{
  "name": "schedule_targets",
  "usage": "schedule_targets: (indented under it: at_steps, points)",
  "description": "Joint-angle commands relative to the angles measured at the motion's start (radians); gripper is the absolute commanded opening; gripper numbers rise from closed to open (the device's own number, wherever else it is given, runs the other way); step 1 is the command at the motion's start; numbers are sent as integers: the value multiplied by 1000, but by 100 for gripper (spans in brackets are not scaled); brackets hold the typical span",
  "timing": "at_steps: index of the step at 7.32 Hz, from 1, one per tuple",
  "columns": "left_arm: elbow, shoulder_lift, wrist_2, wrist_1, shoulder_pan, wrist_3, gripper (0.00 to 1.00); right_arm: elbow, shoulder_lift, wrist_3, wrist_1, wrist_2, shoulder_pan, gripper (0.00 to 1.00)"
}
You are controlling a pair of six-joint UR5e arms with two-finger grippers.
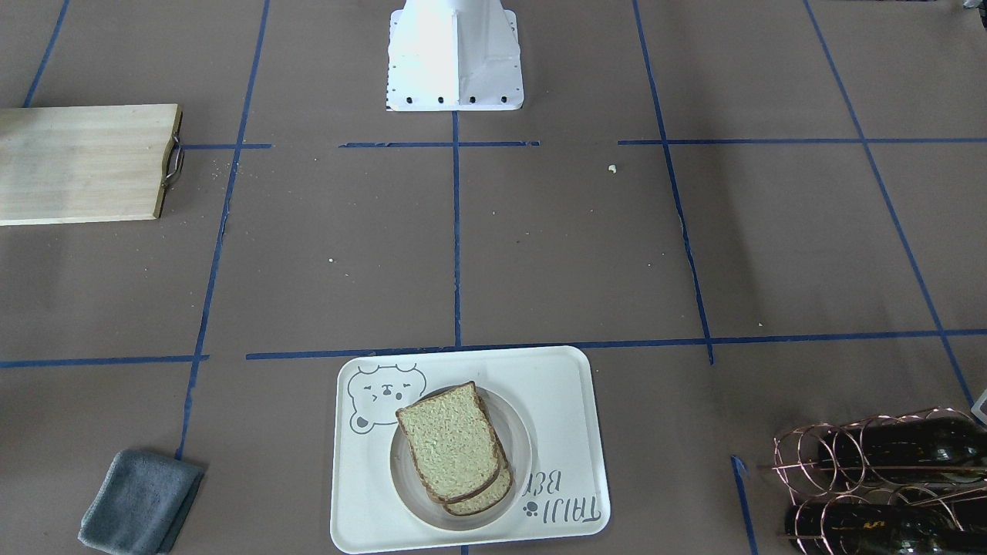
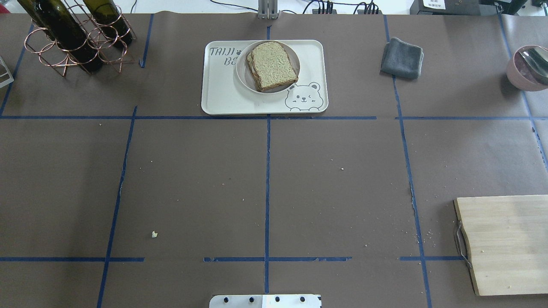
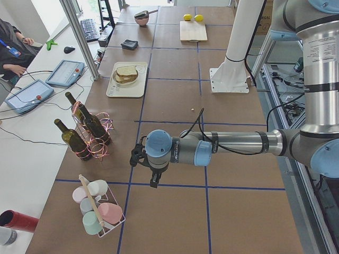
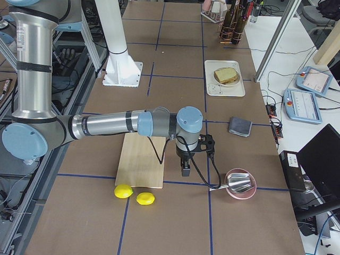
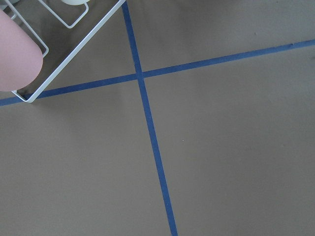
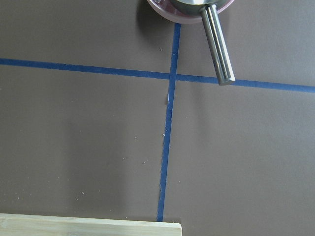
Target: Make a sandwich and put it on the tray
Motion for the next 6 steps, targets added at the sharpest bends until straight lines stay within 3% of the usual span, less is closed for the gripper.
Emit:
schedule_targets:
  at_steps: [1, 6]
  points:
    - [3, -6, 2, -1, 1, 0, 100, -2, 0, 2, -1, 0, -1, 100]
    - [-11, -9, 2, -1, 1, 0, 100, 0, 0, 2, 1, 0, -1, 100]
